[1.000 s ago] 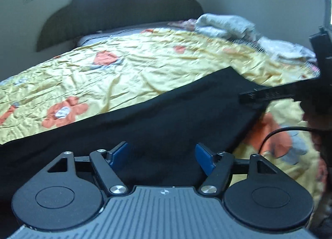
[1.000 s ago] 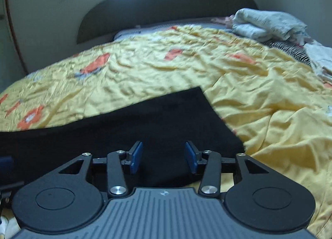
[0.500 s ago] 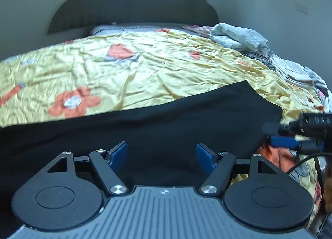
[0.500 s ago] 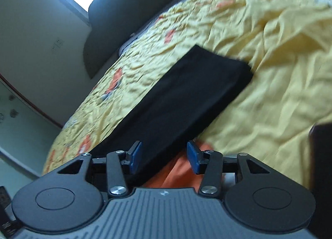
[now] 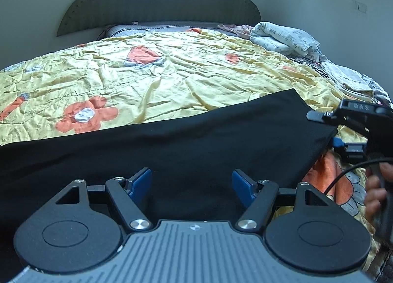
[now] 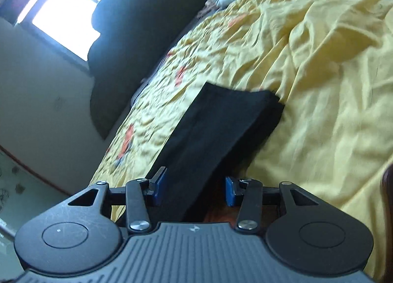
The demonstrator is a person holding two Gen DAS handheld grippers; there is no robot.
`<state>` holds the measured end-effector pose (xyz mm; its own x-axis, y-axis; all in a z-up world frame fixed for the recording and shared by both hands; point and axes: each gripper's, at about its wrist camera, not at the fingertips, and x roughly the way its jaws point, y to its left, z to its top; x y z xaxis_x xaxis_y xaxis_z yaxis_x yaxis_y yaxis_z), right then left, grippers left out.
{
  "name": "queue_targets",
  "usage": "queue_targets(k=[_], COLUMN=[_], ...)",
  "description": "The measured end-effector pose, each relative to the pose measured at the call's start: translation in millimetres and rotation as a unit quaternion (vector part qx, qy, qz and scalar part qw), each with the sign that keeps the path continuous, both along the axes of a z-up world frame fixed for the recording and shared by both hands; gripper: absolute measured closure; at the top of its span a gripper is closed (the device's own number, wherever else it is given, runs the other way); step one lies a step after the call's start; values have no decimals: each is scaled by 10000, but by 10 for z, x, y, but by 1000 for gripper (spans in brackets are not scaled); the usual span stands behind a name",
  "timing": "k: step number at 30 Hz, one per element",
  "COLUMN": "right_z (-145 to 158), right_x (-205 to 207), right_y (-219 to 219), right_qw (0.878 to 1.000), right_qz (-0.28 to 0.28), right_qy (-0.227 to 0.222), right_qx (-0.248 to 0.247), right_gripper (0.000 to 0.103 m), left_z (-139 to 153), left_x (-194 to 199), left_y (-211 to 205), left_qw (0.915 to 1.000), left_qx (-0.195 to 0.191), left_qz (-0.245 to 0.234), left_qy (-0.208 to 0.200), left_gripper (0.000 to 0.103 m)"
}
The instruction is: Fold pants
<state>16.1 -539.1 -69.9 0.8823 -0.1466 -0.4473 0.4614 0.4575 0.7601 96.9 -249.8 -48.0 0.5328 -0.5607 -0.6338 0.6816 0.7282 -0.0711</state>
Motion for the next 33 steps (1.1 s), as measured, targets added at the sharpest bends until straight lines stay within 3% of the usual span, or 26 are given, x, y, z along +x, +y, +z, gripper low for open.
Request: queue_targets(k=[8,10,12,15,19,23,26,30,33], right_z=[-74,-74,-100,-115,-42,220,407,486,448], right_x=[225,279,311,308,364,457,554,695,777], right_y=[-278,-319,-355,-373,-316,-80,191,439,532], right_qw=[9983,9982,9981,9980,9977,9873,9668,9451,9377], right_qz=[-529,-575,-611,-623,-544,-104,327,732,955], right_qy=[-239,-172,-117,-89,-9,191,397,598,714], right_qx=[5,-29,32,-6,-396,-1571,-2501,-3128,-3265], right_gripper=[60,69,88,95,96,97,97,97,97], left_z=[1,15,23,21,14,22,-27,-137,-199], left_x=[17,45,91,172,283,473,710,980,1089], left_y=[-82,-107,-129,-158,-154,-95,-28,-2,-117], left_qw=[10000,10000,9998,9993,9971,9884,9637,9066,8629], left_qx=[47,26,-8,-60,-211,-722,-1417,-2381,-2885], left_qz=[-66,-69,-69,-44,-21,-12,106,246,109], left_qy=[8,58,161,376,725,1334,2260,3475,4148], left_gripper=[28,28,28,28,28,29,27,26,23])
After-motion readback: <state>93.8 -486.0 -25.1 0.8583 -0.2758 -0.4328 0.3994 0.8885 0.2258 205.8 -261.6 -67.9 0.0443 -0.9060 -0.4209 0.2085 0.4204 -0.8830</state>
